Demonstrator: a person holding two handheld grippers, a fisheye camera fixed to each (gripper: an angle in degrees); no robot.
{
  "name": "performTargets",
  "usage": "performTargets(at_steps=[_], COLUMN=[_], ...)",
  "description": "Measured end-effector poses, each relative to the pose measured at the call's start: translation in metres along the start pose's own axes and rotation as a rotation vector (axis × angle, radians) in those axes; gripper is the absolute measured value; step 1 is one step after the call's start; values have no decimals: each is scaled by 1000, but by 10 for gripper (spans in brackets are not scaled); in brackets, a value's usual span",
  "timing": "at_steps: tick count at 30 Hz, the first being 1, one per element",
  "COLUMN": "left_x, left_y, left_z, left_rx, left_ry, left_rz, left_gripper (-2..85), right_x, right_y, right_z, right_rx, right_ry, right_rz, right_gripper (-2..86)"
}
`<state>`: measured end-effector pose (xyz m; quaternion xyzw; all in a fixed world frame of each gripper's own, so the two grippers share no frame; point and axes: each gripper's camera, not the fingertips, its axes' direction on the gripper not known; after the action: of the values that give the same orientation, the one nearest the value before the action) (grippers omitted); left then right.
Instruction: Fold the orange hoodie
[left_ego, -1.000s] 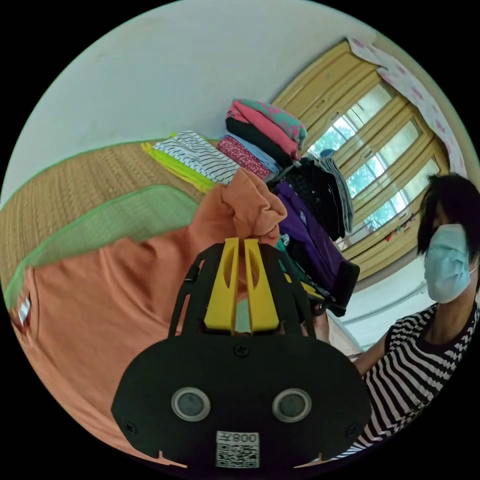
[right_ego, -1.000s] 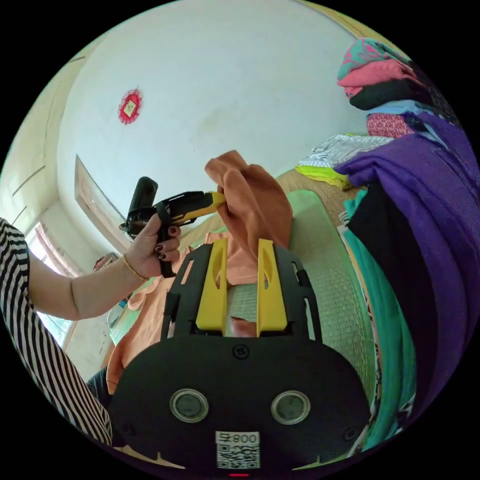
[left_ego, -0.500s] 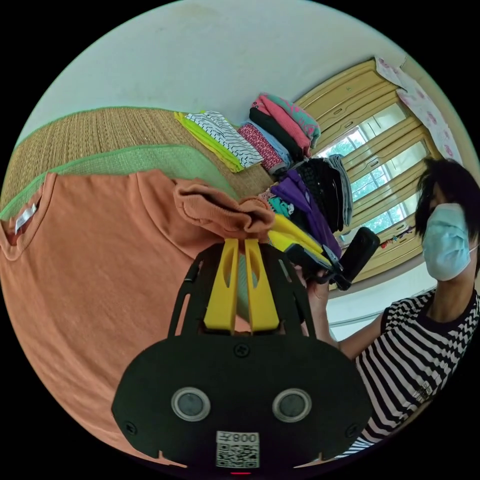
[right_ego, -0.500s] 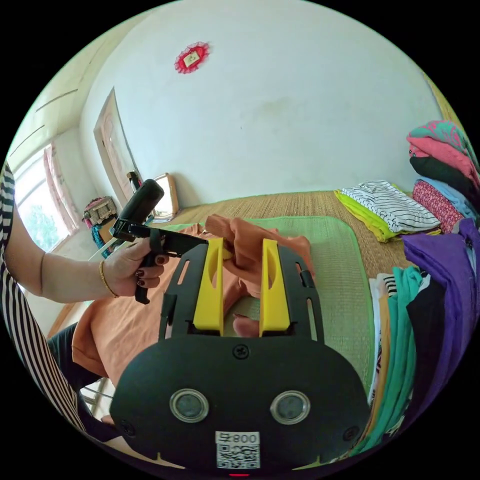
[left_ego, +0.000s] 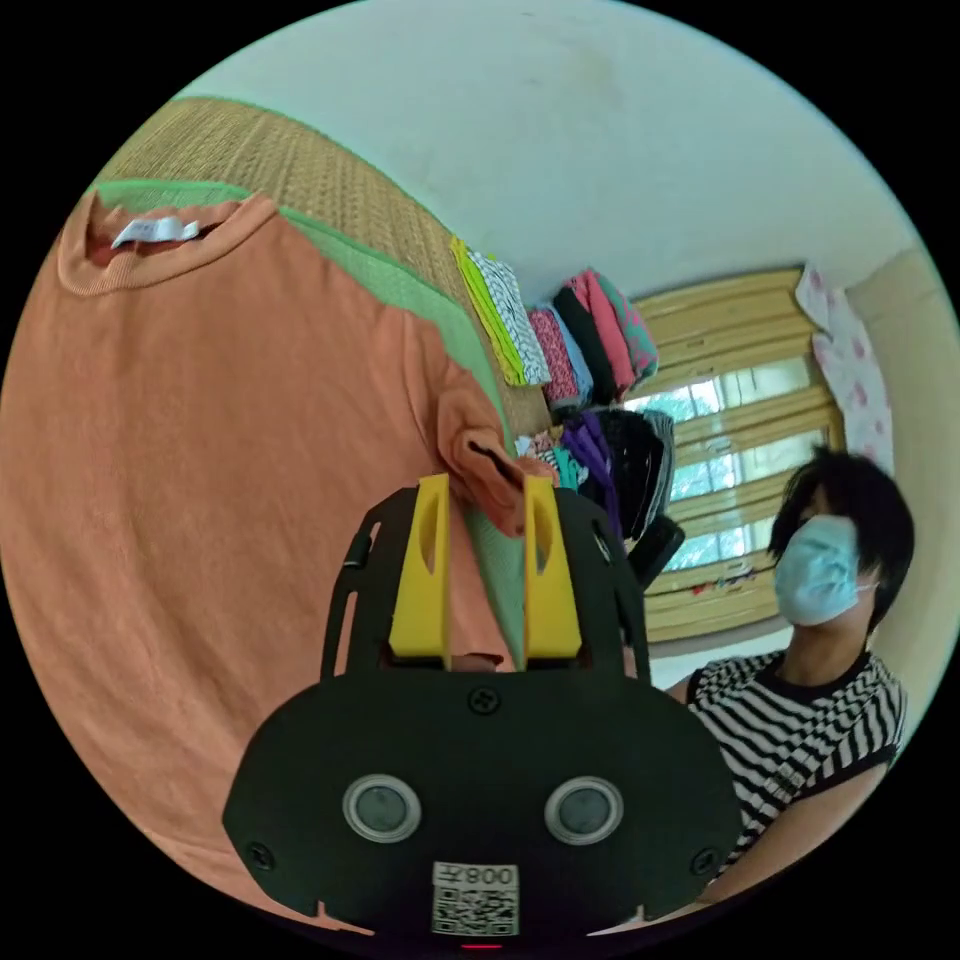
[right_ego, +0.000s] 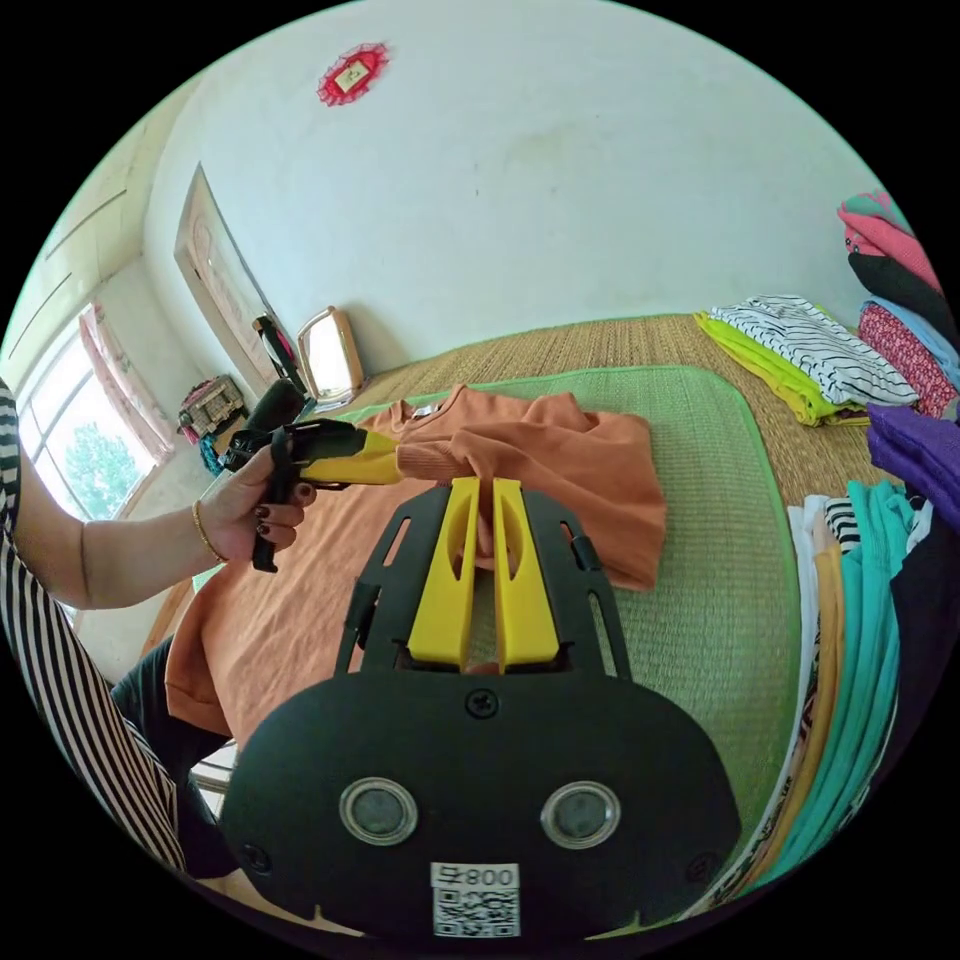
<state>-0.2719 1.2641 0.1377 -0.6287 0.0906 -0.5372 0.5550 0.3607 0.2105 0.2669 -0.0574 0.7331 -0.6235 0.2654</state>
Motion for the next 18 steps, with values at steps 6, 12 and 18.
performTargets(at_steps=[6,12,18], left_x=[-5,19,59], left_y=[-29,-38,-41], left_z=[2,-20,-81], left_rx=[-61,-96,-59], left_ry=[49,-27,-22], left_rz=[-35,6,76], left_gripper=[106,49,37], right_x=[-5,-5,-12], right_y=[-18,-35,-56], right_z=[7,8,-4], right_rx=[-33,-48,16], right_ry=[12,-5,-107], right_rz=[-24,-31,-43], right_gripper=[23,22,22])
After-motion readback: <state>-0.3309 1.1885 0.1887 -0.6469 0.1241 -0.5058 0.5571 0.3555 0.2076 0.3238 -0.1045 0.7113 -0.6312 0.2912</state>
